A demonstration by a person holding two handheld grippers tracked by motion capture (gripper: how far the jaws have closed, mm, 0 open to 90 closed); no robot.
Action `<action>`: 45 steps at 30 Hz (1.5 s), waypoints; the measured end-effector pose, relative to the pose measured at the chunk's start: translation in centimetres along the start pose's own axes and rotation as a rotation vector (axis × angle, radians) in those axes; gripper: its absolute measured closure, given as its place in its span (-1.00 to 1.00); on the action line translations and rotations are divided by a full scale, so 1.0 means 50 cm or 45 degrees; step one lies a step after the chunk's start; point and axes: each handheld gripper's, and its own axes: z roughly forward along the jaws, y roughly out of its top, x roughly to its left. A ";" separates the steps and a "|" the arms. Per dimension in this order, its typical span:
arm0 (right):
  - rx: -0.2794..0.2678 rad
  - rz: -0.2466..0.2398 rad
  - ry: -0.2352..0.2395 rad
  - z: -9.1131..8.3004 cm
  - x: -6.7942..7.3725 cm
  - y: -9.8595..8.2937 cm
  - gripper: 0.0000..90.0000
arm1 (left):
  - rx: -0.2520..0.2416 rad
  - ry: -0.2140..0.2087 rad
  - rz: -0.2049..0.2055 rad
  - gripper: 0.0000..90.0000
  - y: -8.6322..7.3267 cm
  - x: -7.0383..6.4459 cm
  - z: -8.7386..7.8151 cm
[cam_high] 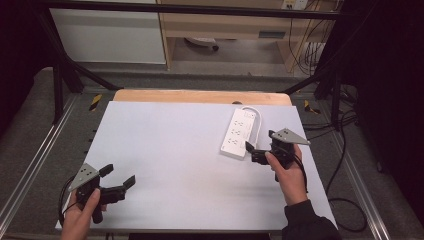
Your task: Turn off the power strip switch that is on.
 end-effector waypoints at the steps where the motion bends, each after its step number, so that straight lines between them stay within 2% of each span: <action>1: 0.004 0.007 0.003 -0.003 0.000 -0.002 -0.92 | 0.001 0.000 0.000 -0.89 0.000 0.000 0.000; 9: -0.012 0.005 0.012 -0.023 -0.001 -0.003 -0.90 | -0.001 -0.003 0.002 -0.89 0.000 0.000 -0.001; 12: -0.033 0.022 0.025 -0.038 -0.002 0.000 -0.89 | -0.002 -0.004 0.003 -0.89 0.001 -0.001 -0.001; 19: -0.045 0.016 0.013 -0.058 -0.002 0.000 -0.89 | -0.004 -0.004 0.003 -0.89 0.001 -0.001 -0.001; 26: -0.039 0.005 -0.010 -0.081 -0.009 -0.012 -0.87 | -0.003 -0.007 0.005 -0.89 0.001 -0.002 -0.001; 33: -0.028 0.021 -0.019 -0.109 -0.021 -0.039 -0.87 | -0.002 -0.009 0.011 -0.89 0.001 -0.002 0.000; 45: -0.009 0.029 -0.021 -0.131 -0.033 -0.073 -0.88 | 0.001 -0.006 0.009 -0.89 0.001 -0.002 0.000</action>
